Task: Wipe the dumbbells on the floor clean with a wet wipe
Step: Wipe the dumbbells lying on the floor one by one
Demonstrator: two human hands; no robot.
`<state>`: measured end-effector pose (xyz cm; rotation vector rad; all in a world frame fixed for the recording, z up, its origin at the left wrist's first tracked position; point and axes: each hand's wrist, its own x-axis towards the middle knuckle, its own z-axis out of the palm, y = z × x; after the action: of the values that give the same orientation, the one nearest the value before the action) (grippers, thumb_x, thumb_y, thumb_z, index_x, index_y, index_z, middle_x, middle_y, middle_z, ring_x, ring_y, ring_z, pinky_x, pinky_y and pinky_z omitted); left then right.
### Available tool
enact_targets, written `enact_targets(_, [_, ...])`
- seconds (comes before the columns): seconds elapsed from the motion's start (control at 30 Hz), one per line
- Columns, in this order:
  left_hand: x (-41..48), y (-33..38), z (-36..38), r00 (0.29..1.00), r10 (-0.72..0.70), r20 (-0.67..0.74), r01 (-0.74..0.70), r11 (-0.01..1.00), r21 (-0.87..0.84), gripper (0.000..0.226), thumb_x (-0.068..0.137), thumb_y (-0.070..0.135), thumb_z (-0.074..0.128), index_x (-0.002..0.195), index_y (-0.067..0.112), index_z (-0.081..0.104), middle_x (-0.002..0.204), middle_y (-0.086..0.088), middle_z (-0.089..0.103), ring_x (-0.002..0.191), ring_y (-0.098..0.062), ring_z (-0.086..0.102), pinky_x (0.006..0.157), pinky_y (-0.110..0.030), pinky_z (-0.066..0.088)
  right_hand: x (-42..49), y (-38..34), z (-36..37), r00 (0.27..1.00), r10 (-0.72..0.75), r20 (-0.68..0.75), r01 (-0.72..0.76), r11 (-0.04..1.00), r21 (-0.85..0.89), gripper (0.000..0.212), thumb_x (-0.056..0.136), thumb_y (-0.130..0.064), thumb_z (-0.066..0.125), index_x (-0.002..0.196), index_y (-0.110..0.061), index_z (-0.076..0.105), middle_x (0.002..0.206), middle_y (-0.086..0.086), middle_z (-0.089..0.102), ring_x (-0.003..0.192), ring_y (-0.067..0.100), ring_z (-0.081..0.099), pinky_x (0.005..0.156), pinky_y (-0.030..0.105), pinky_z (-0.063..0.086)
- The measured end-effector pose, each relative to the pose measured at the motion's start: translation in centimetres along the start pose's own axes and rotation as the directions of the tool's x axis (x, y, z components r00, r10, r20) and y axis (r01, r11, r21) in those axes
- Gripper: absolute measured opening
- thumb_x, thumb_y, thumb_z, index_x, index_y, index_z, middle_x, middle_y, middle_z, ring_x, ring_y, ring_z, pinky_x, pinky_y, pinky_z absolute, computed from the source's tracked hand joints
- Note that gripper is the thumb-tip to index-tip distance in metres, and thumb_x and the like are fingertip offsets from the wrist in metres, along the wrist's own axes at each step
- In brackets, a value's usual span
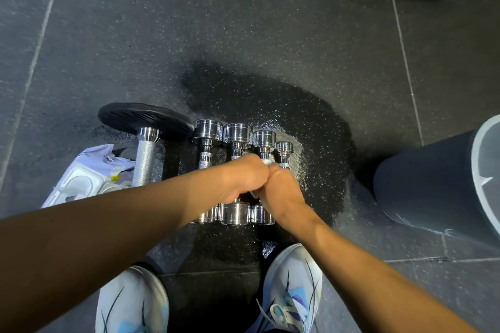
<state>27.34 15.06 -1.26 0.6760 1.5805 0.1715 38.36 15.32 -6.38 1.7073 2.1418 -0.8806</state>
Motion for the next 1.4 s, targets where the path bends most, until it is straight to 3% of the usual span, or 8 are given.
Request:
enact_targets(0.2, [1.5,-0.1,-0.3,0.997,0.067,-0.042,-0.071,0.99,-0.119,0.038,0.107,0.026,0.045,0.132,0.003,0.062,0.13,-0.003,0.063,0.118,-0.015,0.054,0.103,-0.031,0.037,1.8,-1.0,0.0,0.996,0.069,-0.059,-0.068,0.997,0.026,0.039,0.098,-0.012,0.062,0.13,0.004,0.046,0.103,0.013,0.07,0.084,0.025,0.07,0.061,0.028,0.053])
enact_targets(0.33, [1.7,-0.3,-0.4,0.988,0.127,-0.086,-0.137,0.983,-0.119,0.035,0.105,0.01,0.041,0.133,0.008,0.063,0.135,-0.003,0.062,0.119,-0.016,0.057,0.1,-0.028,0.042,1.4,-0.7,0.3,0.988,0.056,-0.142,-0.05,0.998,0.042,0.018,0.1,0.004,0.044,0.116,-0.003,0.05,0.089,0.006,0.064,0.06,0.009,0.052,0.039,0.015,0.031])
enact_targets(0.5, [0.8,-0.4,-0.2,0.998,0.058,-0.021,-0.057,0.996,0.069,0.037,0.106,0.009,0.034,0.134,-0.006,0.051,0.136,-0.019,0.057,0.11,-0.024,0.056,0.095,-0.032,0.045,-0.1,0.1,1.0,0.999,0.033,0.034,-0.034,0.999,0.038,0.024,0.104,-0.006,0.043,0.122,0.0,0.058,0.111,0.018,0.061,0.089,0.025,0.062,0.066,0.026,0.042])
enact_targets(0.67, [0.4,-0.6,0.5,0.998,0.004,0.057,-0.014,0.985,0.171,0.029,0.105,0.007,0.033,0.123,-0.003,0.054,0.095,-0.008,0.057,0.087,-0.014,0.054,0.084,-0.03,0.042,-0.6,1.2,1.9,0.982,0.082,0.169,-0.093,0.994,0.059,0.032,0.105,-0.02,0.046,0.127,0.002,0.056,0.113,0.018,0.061,0.069,0.014,0.054,0.054,0.023,0.039])
enact_targets(0.8, [0.8,-0.4,0.7,0.998,-0.017,0.062,0.009,0.993,0.12,0.031,0.105,0.007,0.034,0.127,-0.002,0.054,0.109,-0.01,0.06,0.103,-0.019,0.057,0.086,-0.032,0.049,-0.6,1.4,0.3,0.992,0.036,0.118,-0.04,0.999,0.026,0.029,0.105,-0.013,0.044,0.124,0.007,0.055,0.121,0.025,0.06,0.112,0.039,0.059,0.084,0.034,0.042])
enact_targets(1.07, [2.2,-0.8,1.1,0.994,0.094,-0.055,-0.098,0.991,-0.087,0.032,0.11,0.021,0.039,0.113,0.004,0.065,0.101,-0.013,0.074,0.083,-0.015,0.068,0.048,-0.018,0.048,0.5,-0.2,-1.2,0.998,0.051,0.037,-0.054,0.995,0.086,0.029,0.091,-0.004,0.069,0.115,-0.001,0.054,0.072,-0.008,0.052,0.06,0.008,0.052,0.037,0.011,0.036])
enact_targets(1.2, [2.5,-0.7,0.7,0.989,0.125,-0.073,-0.136,0.977,-0.166,0.029,0.108,0.019,0.04,0.115,0.003,0.063,0.103,-0.018,0.073,0.096,-0.027,0.071,0.065,-0.025,0.052,2.0,-0.5,-2.3,0.991,0.13,0.026,-0.133,0.978,0.164,0.018,0.09,0.002,0.068,0.098,-0.007,0.055,0.073,-0.003,0.057,0.06,0.007,0.053,0.038,0.011,0.039])
enact_targets(1.4, [2.6,-1.0,0.7,0.994,0.087,-0.058,-0.093,0.991,-0.099,0.039,0.102,0.022,0.043,0.133,-0.002,0.042,0.099,-0.012,0.067,0.091,-0.019,0.062,0.088,-0.037,0.051,0.8,-0.4,-2.0,0.997,0.057,0.043,-0.061,0.994,0.094,0.023,0.097,-0.009,0.061,0.117,0.003,0.057,0.103,0.016,0.071,0.088,0.029,0.068,0.064,0.032,0.049])
